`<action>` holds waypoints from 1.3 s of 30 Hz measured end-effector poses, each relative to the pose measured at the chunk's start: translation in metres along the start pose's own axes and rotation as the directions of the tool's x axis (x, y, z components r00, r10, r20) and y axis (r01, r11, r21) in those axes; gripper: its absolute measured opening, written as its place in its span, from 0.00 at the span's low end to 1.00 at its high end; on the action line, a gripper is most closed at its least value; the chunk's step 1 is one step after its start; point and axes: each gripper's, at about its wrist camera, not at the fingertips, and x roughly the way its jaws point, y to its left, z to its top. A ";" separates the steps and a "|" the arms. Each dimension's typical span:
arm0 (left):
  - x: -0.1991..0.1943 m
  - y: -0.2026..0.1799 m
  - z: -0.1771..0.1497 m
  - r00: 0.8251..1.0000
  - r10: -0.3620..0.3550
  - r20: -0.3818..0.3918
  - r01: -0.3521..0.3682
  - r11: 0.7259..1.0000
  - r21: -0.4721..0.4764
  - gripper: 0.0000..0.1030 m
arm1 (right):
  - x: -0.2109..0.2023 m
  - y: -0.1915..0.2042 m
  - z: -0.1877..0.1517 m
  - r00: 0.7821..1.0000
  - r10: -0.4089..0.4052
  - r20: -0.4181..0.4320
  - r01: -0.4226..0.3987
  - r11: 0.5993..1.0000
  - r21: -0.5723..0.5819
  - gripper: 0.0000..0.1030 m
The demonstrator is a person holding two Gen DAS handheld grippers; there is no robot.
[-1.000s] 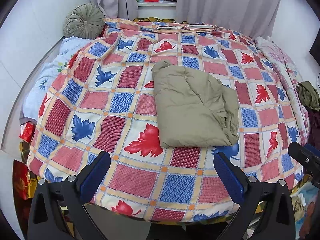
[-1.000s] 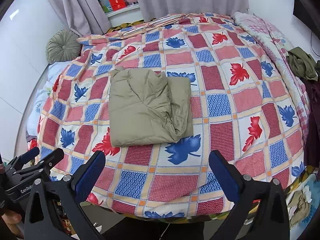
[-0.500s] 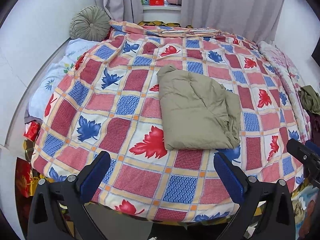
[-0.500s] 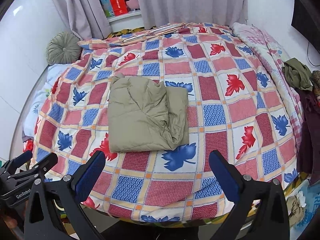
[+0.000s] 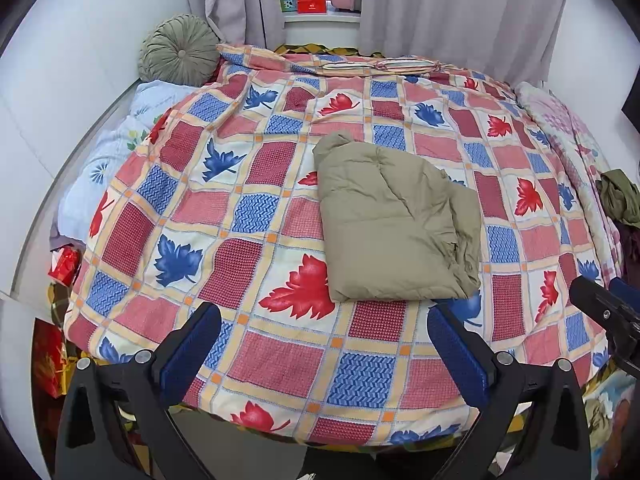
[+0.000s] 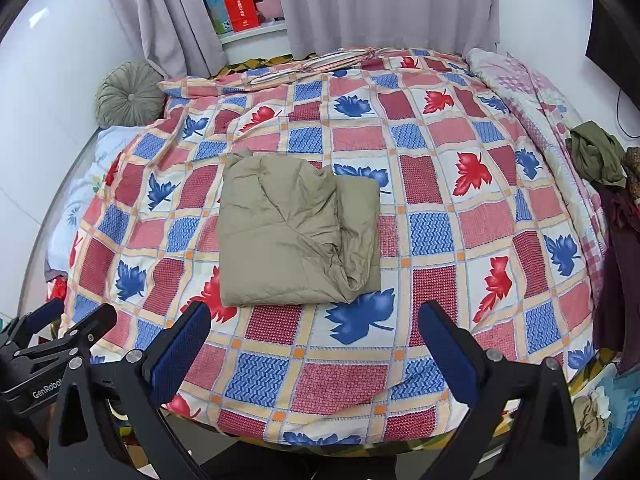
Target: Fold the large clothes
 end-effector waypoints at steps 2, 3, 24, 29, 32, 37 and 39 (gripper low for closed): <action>0.000 0.001 0.000 1.000 0.001 -0.001 -0.001 1.000 -0.001 1.00 | 0.000 0.000 -0.001 1.000 0.000 0.000 0.000 1.000 0.001 1.00; 0.000 0.000 0.000 1.000 0.000 0.000 0.000 1.000 -0.001 1.00 | 0.000 0.001 -0.001 1.000 0.000 0.000 0.000 1.000 0.002 1.00; 0.000 -0.001 -0.001 1.000 0.003 0.002 -0.003 1.000 0.000 1.00 | 0.000 0.002 -0.002 1.000 -0.003 0.001 0.003 1.000 0.002 1.00; 0.000 -0.001 -0.001 1.000 0.003 0.001 -0.003 1.000 -0.001 1.00 | 0.000 0.004 -0.002 1.000 -0.003 0.000 0.003 1.000 0.002 1.00; -0.001 -0.001 -0.001 1.000 0.003 0.000 -0.003 1.000 -0.001 1.00 | 0.000 0.004 -0.002 1.000 -0.004 -0.001 0.004 1.000 0.003 1.00; 0.000 -0.002 -0.002 1.000 0.003 0.001 -0.003 1.000 -0.001 1.00 | 0.000 0.004 -0.002 1.000 -0.004 0.000 0.004 1.000 0.003 1.00; 0.000 -0.002 -0.002 1.000 0.004 0.001 -0.004 1.000 -0.002 1.00 | 0.000 0.004 -0.002 1.000 -0.004 0.000 0.004 1.000 0.002 1.00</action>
